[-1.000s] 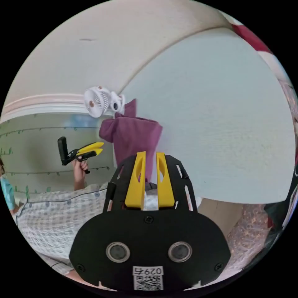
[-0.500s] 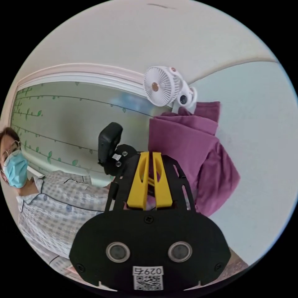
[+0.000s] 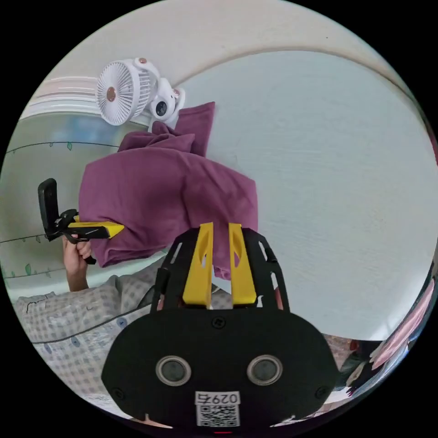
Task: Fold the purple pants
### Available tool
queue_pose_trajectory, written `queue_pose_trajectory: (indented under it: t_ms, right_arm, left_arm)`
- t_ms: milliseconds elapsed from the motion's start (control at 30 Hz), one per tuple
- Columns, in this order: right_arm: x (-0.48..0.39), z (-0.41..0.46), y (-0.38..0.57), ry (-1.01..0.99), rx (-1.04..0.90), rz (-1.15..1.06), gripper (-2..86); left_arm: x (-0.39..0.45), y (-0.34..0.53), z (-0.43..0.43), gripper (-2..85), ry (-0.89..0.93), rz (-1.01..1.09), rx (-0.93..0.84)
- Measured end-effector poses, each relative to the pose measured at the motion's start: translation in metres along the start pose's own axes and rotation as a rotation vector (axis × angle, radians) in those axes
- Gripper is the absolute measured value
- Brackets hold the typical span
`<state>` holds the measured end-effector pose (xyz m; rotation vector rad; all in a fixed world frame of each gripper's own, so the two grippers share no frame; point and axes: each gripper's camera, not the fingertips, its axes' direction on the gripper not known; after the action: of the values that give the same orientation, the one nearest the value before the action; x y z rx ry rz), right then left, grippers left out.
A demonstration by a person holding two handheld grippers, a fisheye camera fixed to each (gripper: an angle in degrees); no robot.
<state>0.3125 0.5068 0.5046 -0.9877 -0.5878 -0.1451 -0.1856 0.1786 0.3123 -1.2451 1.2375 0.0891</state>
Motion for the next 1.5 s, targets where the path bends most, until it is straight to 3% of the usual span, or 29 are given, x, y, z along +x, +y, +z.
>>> queue_pose_trajectory:
  t_ms: [67, 100, 167, 233, 367, 433, 500, 600, 733, 800, 933, 1033, 1167, 1400, 1500]
  right_arm:
    - [-0.012, 0.007, -0.009, 0.011, -0.060, -0.055, 4.0]
    - [-0.018, 0.008, -0.010, 0.108, -0.093, -0.075, 2.2]
    - [-0.021, -0.012, -0.003, 0.192, -0.021, -0.056, 0.6]
    - [-0.017, -0.068, 0.020, 0.317, 0.143, -0.009, -0.1]
    - [0.004, -0.173, 0.071, 0.367, 0.390, 0.122, -0.3]
    - [0.022, -0.215, 0.094, 0.237, 0.484, 0.150, -0.2]
    - [0.033, -0.217, 0.091, 0.145, 0.467, 0.142, 0.1]
    - [0.024, -0.186, 0.068, 0.193, 0.453, 0.128, 2.0]
    - [-0.001, -0.107, -0.001, 0.041, 0.133, 0.075, 17.2]
    - [-0.017, -0.082, -0.022, 0.008, 0.048, 0.014, 17.9]
    - [-0.064, -0.065, -0.045, 0.390, 0.003, -0.137, 11.0]
    - [-0.076, -0.061, -0.052, 0.481, -0.056, -0.201, 4.7]
    - [-0.063, -0.088, -0.042, 0.600, -0.055, -0.089, 2.4]
    - [0.027, -0.190, 0.032, 0.414, 0.060, 0.384, 3.3]
    - [0.055, -0.224, 0.042, 0.274, 0.130, 0.474, 6.9]
  left_arm:
    - [0.001, 0.000, -0.004, 3.6, -0.020, 0.006, 0.007]
    - [0.002, 0.000, -0.007, 3.7, -0.030, 0.011, 0.009]
    - [0.003, 0.001, -0.008, 3.7, -0.037, 0.025, 0.001]
    - [0.007, 0.001, -0.002, 3.8, -0.043, 0.040, -0.021]
    - [0.027, -0.008, 0.019, 4.0, -0.071, 0.111, -0.081]
    - [0.046, -0.017, 0.031, 4.0, -0.134, 0.170, -0.127]
    - [0.059, -0.021, 0.032, 4.0, -0.175, 0.198, -0.122]
    - [0.064, -0.021, 0.016, 4.0, -0.195, 0.188, -0.084]
    - [0.041, -0.004, -0.014, 4.0, -0.098, 0.067, 0.011]
    - [0.029, 0.004, -0.017, 4.0, -0.055, 0.020, 0.031]
    - [0.013, 0.016, -0.004, 4.1, -0.039, -0.047, 0.007]
    - [0.017, 0.019, 0.013, 4.2, -0.067, -0.030, -0.029]
    - [0.024, 0.017, 0.031, 4.6, -0.090, 0.028, -0.080]
    - [0.040, -0.012, 0.091, 5.3, 0.105, 0.132, -0.144]
    - [0.059, -0.022, 0.100, 5.3, 0.064, 0.175, -0.155]
